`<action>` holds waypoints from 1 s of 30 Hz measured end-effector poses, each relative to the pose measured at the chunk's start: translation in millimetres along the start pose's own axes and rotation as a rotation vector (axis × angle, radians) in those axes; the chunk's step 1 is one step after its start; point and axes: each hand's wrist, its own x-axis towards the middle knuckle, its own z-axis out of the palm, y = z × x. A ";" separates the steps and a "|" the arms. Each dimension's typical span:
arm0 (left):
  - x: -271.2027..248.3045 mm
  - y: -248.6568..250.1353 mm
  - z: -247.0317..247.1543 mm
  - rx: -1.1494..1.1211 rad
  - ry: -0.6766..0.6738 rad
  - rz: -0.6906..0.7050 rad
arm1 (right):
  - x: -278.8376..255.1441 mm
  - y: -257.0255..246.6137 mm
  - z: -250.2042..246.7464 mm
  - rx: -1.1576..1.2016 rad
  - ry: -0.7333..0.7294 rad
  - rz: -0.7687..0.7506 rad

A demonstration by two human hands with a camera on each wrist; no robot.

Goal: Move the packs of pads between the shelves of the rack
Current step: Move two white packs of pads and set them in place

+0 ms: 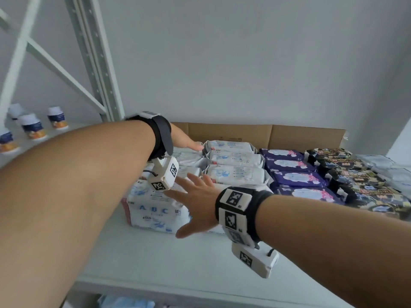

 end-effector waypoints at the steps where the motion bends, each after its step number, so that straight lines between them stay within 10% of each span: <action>1: 1.5 -8.7 -1.8 -0.009 0.004 -0.009 | 5.2 -4.5 0.4 -0.020 -0.001 -0.011; 23: 139.6 -52.3 -15.8 0.203 -0.065 0.147 | 119.8 -22.5 15.9 -0.115 0.012 -0.010; 30: 144.0 -49.7 -35.0 0.148 -0.310 0.074 | 128.8 -10.6 11.9 -0.084 -0.044 -0.001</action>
